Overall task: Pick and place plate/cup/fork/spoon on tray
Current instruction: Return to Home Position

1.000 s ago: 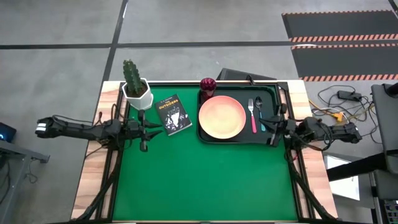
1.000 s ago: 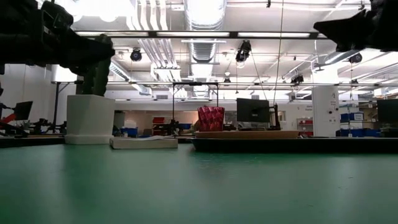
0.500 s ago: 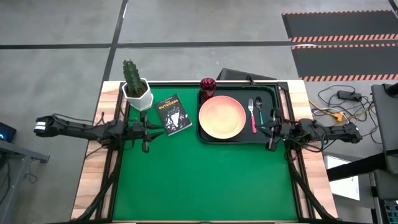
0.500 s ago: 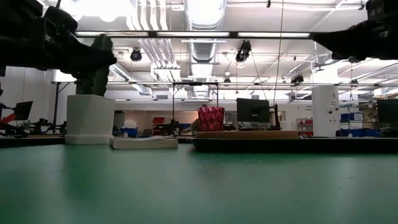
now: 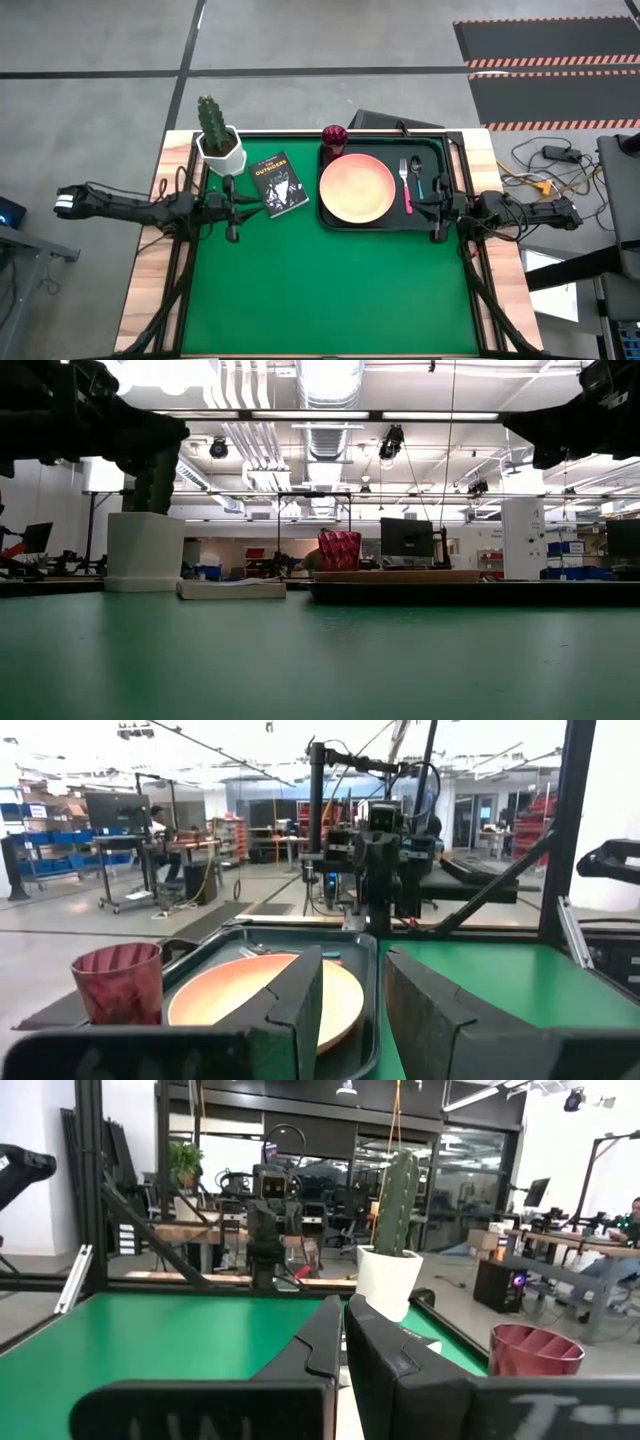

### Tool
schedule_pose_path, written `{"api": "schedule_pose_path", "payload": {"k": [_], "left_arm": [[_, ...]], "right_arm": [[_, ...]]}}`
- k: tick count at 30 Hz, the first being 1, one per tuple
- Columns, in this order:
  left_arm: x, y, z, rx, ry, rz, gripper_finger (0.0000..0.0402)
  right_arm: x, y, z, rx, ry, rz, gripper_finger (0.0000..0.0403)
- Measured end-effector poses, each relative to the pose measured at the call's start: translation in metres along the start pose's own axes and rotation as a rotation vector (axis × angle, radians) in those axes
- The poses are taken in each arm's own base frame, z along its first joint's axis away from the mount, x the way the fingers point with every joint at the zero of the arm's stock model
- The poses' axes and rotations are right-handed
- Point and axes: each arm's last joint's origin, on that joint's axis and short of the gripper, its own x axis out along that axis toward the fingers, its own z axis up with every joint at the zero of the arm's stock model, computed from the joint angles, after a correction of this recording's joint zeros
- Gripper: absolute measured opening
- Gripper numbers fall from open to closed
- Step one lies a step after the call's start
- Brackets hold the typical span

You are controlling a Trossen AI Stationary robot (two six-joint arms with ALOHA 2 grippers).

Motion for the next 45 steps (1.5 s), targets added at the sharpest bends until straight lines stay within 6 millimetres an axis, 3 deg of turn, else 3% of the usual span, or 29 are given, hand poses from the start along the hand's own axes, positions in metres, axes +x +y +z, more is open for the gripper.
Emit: {"api": "schedule_pose_path", "payload": {"k": [45], "left_arm": [[0.014,-0.004,-0.05,0.078,0.397,-0.013,0.0088]], "right_arm": [[0.0,0.0,-0.001,-0.007,0.004,0.001,0.0009]]}}
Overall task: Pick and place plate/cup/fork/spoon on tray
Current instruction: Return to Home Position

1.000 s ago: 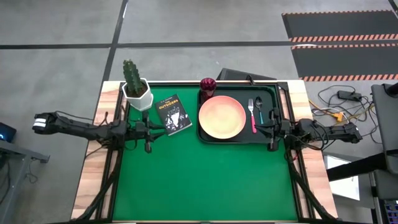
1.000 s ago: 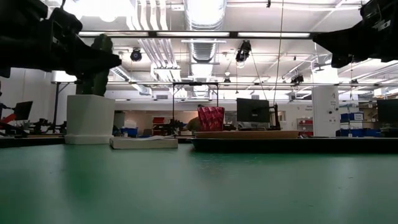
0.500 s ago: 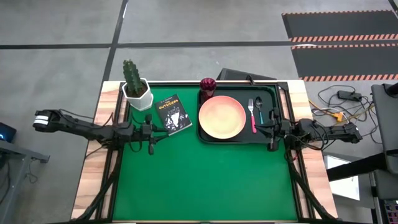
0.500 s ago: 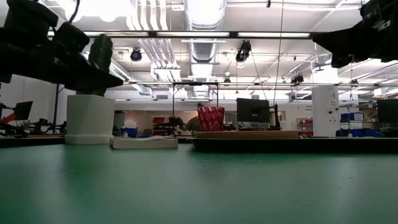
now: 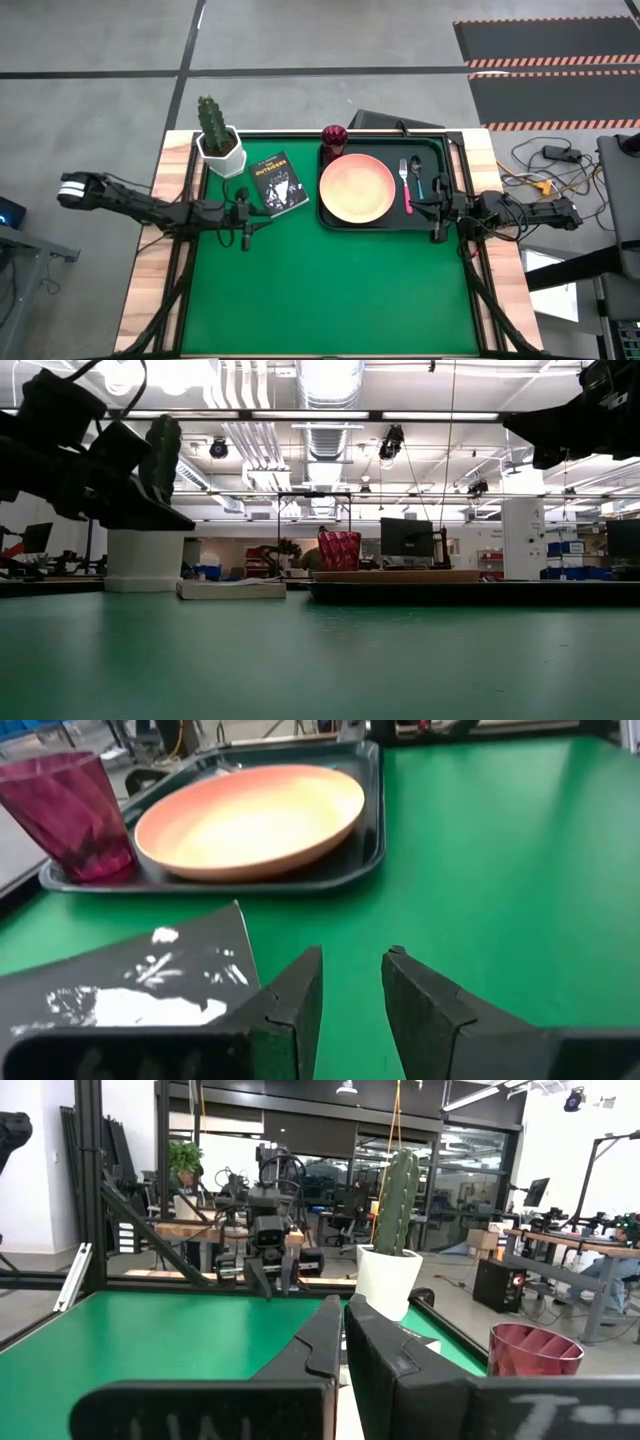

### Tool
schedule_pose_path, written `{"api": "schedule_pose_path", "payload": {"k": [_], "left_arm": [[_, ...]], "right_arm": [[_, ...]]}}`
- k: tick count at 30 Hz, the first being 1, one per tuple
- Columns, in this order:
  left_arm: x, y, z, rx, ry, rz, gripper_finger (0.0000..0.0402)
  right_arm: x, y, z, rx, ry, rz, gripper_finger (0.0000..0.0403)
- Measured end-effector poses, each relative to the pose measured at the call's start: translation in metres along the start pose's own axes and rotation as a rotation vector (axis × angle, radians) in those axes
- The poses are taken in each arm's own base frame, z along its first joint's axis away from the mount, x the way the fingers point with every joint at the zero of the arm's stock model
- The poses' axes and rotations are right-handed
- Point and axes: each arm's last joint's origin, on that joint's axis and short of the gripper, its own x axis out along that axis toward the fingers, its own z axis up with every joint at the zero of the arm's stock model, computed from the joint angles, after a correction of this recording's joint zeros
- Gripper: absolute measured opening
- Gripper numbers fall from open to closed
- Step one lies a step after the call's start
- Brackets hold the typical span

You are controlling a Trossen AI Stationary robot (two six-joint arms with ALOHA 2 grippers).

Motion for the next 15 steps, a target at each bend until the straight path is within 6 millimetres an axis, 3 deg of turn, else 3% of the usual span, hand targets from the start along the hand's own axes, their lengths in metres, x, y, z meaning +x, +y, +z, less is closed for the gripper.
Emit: {"api": "schedule_pose_path", "payload": {"k": [15], "left_arm": [[0.007,-0.002,-0.016,0.025,0.128,-0.004,0.0088]], "right_arm": [[0.0,0.0,0.0,0.0,0.0,0.0,0.0009]]}}
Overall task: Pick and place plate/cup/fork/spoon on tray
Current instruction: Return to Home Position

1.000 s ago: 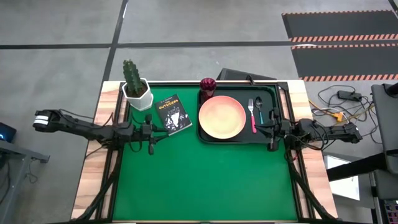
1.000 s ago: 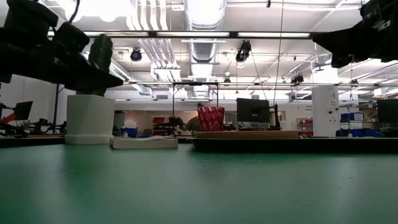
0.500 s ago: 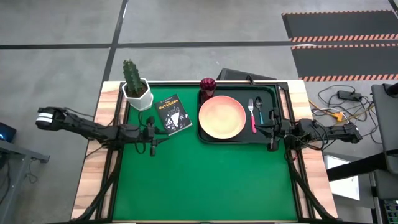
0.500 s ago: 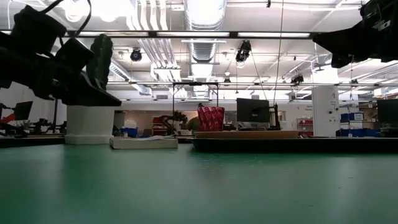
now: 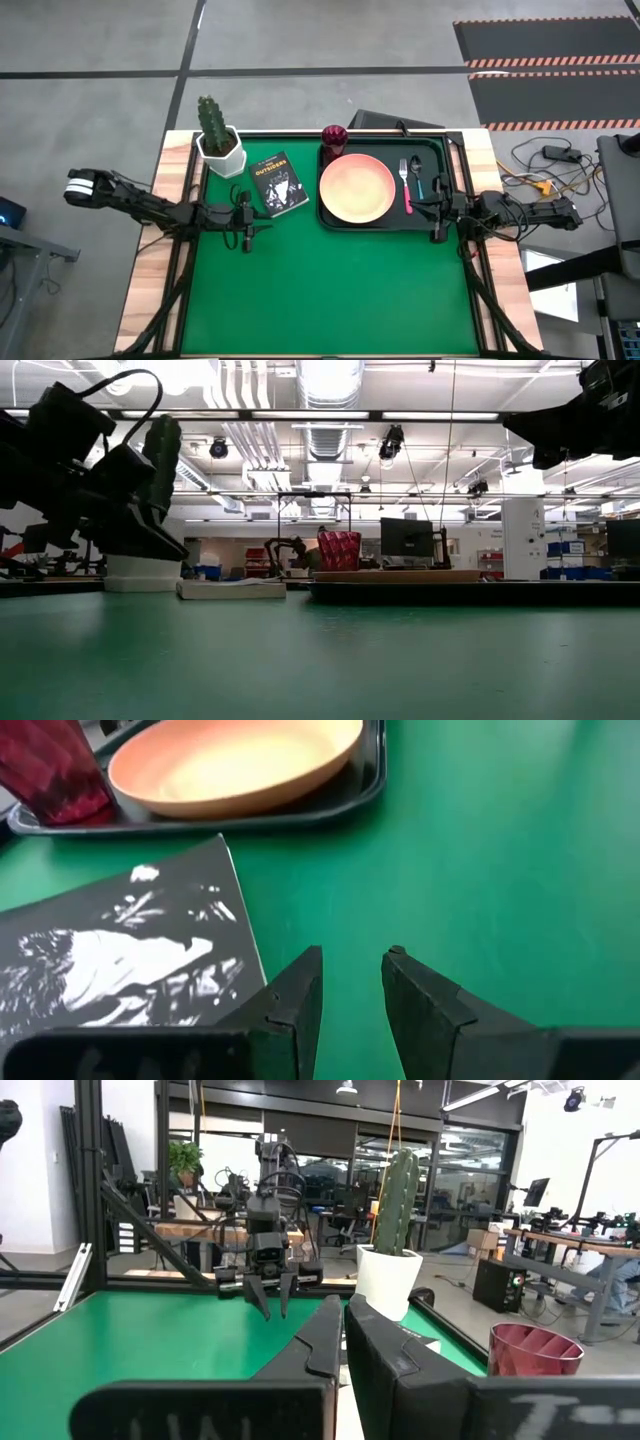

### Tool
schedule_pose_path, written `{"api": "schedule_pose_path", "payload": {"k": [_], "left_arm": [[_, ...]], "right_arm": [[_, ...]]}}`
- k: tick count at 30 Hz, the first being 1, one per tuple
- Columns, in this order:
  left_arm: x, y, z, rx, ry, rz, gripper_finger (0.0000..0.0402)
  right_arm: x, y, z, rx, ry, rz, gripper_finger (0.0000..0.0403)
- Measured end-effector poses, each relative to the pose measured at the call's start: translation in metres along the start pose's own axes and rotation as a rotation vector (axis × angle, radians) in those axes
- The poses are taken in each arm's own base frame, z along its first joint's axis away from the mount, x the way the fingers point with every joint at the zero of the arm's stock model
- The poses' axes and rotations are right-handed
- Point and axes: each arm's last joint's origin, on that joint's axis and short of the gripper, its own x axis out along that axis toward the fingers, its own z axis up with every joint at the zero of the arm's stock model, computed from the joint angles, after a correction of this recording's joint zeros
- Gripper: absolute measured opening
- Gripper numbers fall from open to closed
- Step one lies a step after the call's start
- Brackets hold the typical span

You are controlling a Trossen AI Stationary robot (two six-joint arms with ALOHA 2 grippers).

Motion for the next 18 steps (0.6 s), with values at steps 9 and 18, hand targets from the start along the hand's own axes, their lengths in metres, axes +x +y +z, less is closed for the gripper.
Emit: {"api": "schedule_pose_path", "payload": {"k": [9,18], "left_arm": [[0.004,-0.001,-0.008,0.012,0.063,-0.002,0.0088],[0.007,-0.002,-0.015,0.024,0.124,-0.004,0.0088]], "right_arm": [[0.0,0.0,0.0,0.0,0.0,0.0,0.0009],[0.0,0.0,0.0,0.0,0.0,0.0,0.0009]]}}
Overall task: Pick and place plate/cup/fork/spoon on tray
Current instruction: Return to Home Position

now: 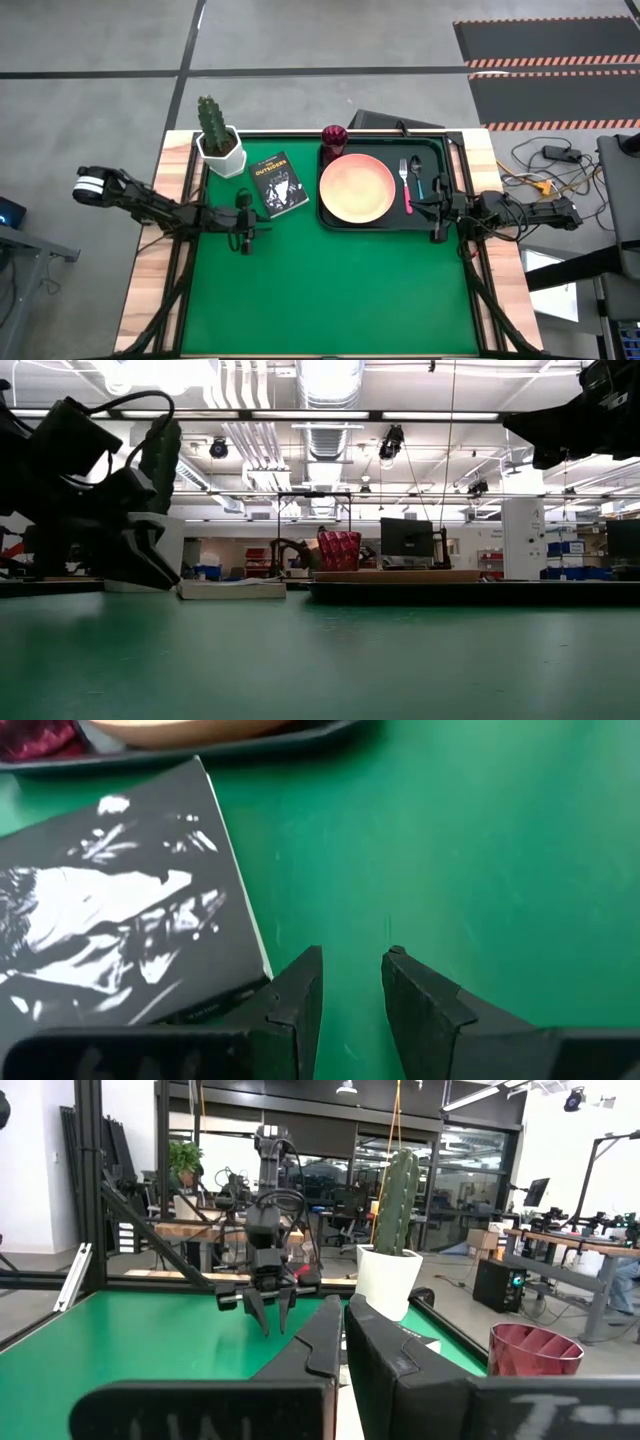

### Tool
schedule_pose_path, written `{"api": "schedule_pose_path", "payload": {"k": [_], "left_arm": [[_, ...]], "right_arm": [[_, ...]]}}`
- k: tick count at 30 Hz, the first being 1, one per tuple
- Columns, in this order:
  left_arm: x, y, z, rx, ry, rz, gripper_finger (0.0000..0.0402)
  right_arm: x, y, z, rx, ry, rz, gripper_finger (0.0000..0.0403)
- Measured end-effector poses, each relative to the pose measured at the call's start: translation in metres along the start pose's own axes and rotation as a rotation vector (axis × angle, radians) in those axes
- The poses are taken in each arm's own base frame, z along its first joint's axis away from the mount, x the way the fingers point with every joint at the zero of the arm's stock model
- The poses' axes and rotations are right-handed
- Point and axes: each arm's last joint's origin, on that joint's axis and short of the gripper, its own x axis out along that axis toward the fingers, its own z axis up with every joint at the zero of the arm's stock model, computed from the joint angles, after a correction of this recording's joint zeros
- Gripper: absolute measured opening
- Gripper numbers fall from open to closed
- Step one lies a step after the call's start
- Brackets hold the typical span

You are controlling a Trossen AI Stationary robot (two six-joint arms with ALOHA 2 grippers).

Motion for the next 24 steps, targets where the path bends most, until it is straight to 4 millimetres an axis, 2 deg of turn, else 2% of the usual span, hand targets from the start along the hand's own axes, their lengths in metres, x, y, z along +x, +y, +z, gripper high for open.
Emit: {"api": "schedule_pose_path", "payload": {"k": [11,24], "left_arm": [[0.0039,-0.001,-0.0075,0.012,0.061,-0.002,0.0088],[0.004,-0.0011,-0.0075,0.012,0.063,-0.002,0.0088]], "right_arm": [[0.0,0.0,0.0,0.0,0.0,0.0,0.0009],[0.0,0.0,0.0,0.0,0.0,0.0,0.0009]]}}
